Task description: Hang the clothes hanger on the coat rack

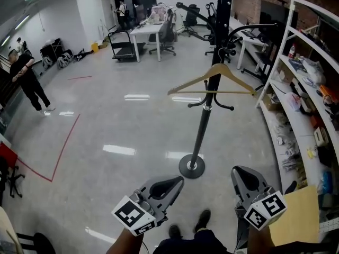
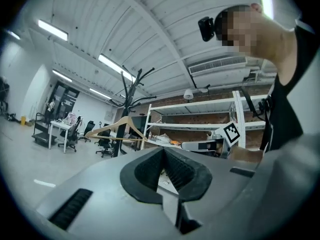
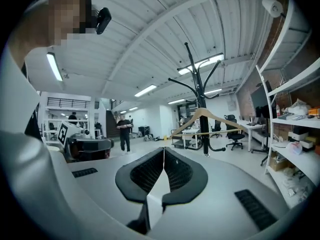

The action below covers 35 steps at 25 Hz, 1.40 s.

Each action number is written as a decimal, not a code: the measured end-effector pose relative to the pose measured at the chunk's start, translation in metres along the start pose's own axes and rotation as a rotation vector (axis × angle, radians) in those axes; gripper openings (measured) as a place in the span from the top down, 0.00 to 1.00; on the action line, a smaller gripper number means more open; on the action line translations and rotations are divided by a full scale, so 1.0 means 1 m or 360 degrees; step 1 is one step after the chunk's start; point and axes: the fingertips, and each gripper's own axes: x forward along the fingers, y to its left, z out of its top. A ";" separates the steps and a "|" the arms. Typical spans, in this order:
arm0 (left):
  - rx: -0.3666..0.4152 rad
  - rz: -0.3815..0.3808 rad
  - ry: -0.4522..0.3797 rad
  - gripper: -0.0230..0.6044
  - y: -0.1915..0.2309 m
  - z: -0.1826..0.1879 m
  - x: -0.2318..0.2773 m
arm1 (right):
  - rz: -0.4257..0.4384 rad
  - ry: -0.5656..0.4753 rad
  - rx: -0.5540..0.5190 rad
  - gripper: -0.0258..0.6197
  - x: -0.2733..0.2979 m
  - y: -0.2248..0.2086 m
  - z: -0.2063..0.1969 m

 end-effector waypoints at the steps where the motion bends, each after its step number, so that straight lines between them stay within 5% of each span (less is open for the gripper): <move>1: 0.0026 -0.0016 0.0008 0.96 -0.010 -0.001 -0.005 | 0.0004 0.0003 -0.0006 0.95 -0.006 0.008 0.000; 9: 0.0116 -0.0096 0.0008 0.96 -0.088 0.002 -0.031 | 0.0071 -0.0095 -0.0033 0.95 -0.061 0.043 0.008; 19: -0.0046 0.0141 0.0168 0.96 -0.214 -0.049 -0.044 | 0.0226 -0.0119 0.0063 0.95 -0.196 0.069 -0.012; 28: -0.0155 0.0306 0.0173 0.96 -0.294 -0.045 -0.078 | 0.0215 -0.0122 0.0139 0.95 -0.285 0.077 -0.022; 35: -0.0131 0.0309 0.0143 0.96 -0.341 -0.051 -0.137 | 0.0220 -0.0128 0.0088 0.95 -0.326 0.131 -0.031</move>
